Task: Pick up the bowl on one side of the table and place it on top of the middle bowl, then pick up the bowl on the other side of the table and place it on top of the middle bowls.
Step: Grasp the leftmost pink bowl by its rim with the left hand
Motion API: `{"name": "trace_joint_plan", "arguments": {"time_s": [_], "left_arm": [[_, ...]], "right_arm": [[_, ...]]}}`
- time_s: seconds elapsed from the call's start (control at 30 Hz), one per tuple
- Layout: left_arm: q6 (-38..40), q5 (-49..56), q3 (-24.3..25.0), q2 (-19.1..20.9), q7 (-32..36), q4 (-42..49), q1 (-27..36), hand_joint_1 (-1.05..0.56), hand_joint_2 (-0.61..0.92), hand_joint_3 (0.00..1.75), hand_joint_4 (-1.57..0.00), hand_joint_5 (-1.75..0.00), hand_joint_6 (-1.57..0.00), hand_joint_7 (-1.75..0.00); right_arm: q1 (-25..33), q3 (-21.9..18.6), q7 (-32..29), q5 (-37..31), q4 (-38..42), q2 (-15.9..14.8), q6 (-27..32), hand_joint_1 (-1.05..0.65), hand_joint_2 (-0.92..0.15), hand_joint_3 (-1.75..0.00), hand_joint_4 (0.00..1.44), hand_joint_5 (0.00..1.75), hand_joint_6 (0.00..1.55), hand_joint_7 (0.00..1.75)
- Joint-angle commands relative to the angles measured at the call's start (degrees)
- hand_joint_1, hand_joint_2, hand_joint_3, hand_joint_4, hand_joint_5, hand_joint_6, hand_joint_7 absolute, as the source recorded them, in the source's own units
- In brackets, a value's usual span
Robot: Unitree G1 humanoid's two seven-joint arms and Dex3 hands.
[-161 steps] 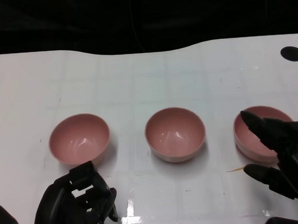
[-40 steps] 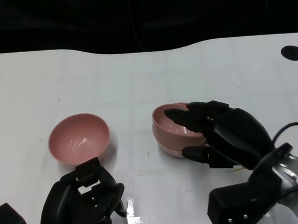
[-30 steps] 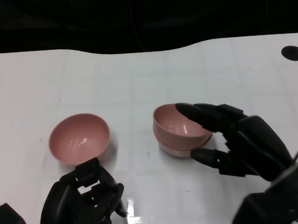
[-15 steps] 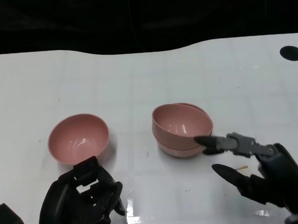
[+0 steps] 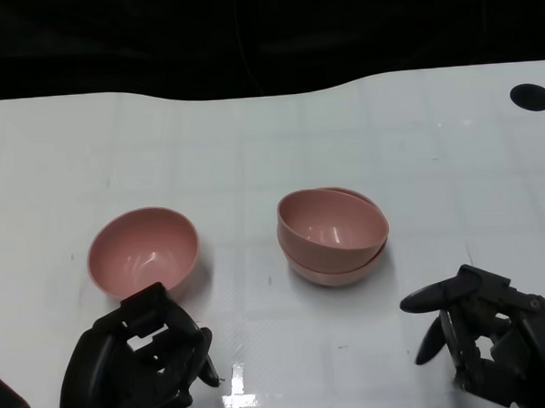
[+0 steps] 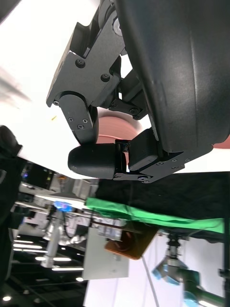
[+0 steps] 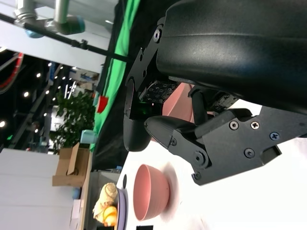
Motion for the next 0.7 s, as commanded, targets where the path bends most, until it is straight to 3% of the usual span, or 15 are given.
{"name": "trace_joint_plan", "arguments": {"time_s": [0.03, 0.17, 0.27, 0.5, 0.7], "left_arm": [[-2.72, 0.84, 0.79, 0.24, 1.10, 0.41, 0.33, -0.22, 0.71, 0.69, -0.83, -1.29, -0.89, -0.89], [-7.76, 5.43, 1.04, 1.33, 3.28, 1.16, -0.25, -0.25, 0.76, 0.51, -0.80, -1.00, -0.94, -0.38], [-10.82, 7.24, 1.03, 1.78, 3.95, 1.65, -0.51, -0.26, 0.87, 0.18, -0.71, -0.70, -0.86, -0.07], [-12.82, 24.95, 0.70, 6.19, 14.37, -3.57, 0.10, -0.51, 0.91, 0.02, -0.44, -0.29, -0.42, 0.00], [-11.83, 42.34, 0.27, 10.83, 23.94, -8.47, -0.59, -0.55, 0.90, 0.00, -0.36, -0.21, -0.28, 0.00]], "right_arm": [[0.28, -1.39, 0.16, 0.03, -0.51, 0.52, 1.78, -0.11, -0.39, -1.45, 0.87, 1.73, 0.83, 1.52], [-0.53, -1.92, 0.89, 0.33, 0.09, 1.10, 3.71, -0.15, -0.37, -1.46, 0.87, 1.75, 0.78, 1.66], [-0.73, -2.34, 1.50, 0.34, 0.07, 1.47, 4.78, -0.17, -0.35, -1.48, 0.89, 1.75, 0.76, 1.72], [-0.66, -3.07, 2.37, -0.09, -0.30, 2.35, 5.87, -0.17, -0.35, -1.49, 0.90, 1.75, 0.76, 1.74], [-0.70, -3.40, 2.85, 0.32, -0.67, 2.86, 6.51, -0.17, -0.34, -1.50, 0.90, 1.75, 0.76, 1.74]]}}
